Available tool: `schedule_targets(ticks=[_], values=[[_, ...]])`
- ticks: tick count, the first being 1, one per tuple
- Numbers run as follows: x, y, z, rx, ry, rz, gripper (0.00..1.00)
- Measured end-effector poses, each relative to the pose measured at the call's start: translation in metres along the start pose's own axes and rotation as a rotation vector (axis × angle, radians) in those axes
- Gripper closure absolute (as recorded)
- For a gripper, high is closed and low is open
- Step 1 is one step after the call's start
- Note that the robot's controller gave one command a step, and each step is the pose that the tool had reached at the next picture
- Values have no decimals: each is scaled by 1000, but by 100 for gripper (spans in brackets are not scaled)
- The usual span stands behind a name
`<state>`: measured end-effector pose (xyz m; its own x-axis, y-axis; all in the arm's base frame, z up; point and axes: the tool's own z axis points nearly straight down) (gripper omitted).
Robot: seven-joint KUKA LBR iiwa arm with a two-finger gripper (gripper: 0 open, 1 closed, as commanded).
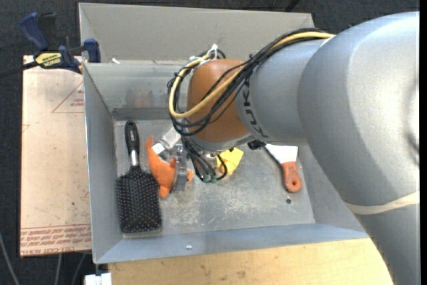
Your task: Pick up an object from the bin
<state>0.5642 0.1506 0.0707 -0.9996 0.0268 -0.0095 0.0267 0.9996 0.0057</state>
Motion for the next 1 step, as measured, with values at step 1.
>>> schedule_targets(ticks=[1], values=[[-2,-10,-142,-1,-5,-22,100]])
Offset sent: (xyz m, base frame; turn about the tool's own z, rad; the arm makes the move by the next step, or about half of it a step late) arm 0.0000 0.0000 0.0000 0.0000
